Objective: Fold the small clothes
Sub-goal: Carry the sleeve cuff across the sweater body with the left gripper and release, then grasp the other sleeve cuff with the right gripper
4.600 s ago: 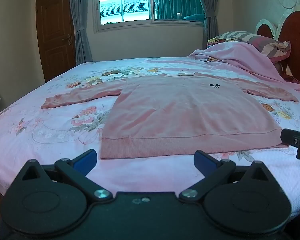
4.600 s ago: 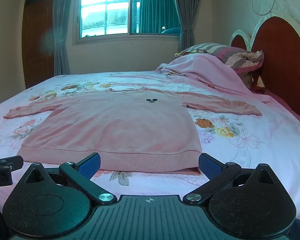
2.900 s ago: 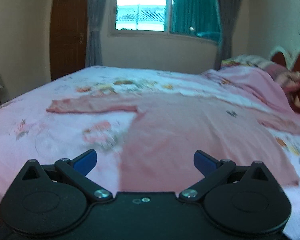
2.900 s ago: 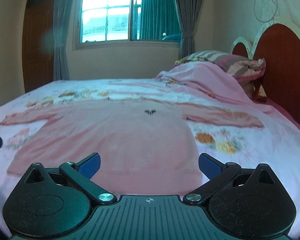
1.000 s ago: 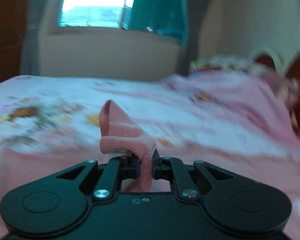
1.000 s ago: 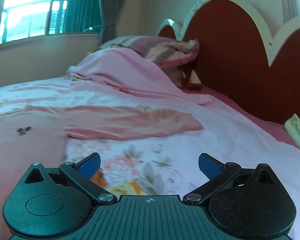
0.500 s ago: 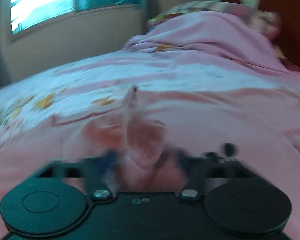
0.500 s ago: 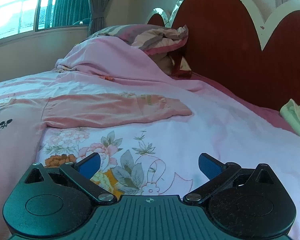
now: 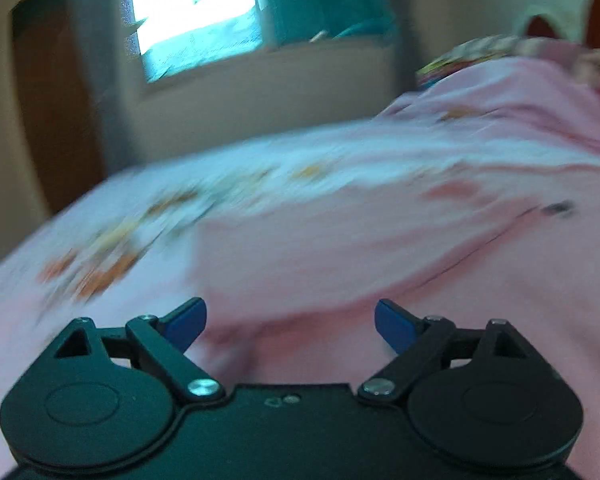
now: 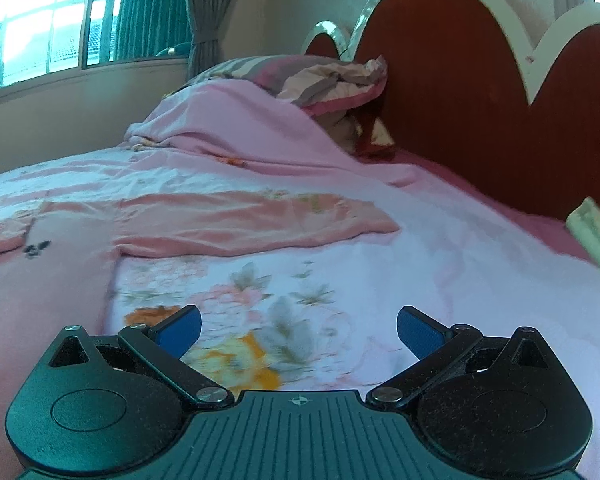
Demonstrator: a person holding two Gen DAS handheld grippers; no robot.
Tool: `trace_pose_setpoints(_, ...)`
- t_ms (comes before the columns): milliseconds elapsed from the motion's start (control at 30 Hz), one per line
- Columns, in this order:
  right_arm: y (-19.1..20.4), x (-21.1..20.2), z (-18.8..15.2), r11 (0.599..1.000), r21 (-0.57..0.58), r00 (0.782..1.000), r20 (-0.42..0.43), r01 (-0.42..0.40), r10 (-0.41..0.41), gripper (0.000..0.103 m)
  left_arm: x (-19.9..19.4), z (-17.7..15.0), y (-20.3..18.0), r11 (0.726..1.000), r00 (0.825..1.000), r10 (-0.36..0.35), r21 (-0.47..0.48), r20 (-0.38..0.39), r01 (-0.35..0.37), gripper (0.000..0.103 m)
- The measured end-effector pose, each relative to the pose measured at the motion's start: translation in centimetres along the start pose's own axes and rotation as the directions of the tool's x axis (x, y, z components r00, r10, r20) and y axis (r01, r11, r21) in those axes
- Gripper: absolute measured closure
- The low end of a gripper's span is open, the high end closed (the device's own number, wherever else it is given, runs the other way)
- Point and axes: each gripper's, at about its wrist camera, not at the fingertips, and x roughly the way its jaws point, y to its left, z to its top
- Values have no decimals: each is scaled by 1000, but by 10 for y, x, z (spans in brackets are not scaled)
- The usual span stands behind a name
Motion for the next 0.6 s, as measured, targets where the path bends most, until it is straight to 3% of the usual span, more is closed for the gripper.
trace_pose_setpoints(167,56,9,20,990,23,990,22,-141,140,0,27,-2,45,979,986,119,-155,-118,-136,15)
trace_pose_setpoints(267,101,20,35,971,12,970,37,-241,240,0,37,-2,60,960,986,98,-248,-132,-128,14)
trace_pose_setpoints(367,146,39,45,939,9,939,25,-344,344,1,33,-12,64,951,988,95,-283,-121,-126,14)
trace_pose_setpoints(400,161,49,49,923,30,923,6,-385,385,8,32,-13,65,946,988,94,-300,-123,-127,14)
trace_pose_setpoints(433,173,57,51,902,51,903,-15,-429,430,42,34,-16,67,943,988,89,-308,-123,-123,14)
trace_pose_setpoints(467,186,69,54,883,74,882,-48,-464,468,65,35,-17,67,943,988,88,-311,-123,-123,14)
trace_pose_setpoints(600,232,119,56,799,225,794,-137,-558,593,65,38,-18,69,939,989,94,-320,-115,-126,14)
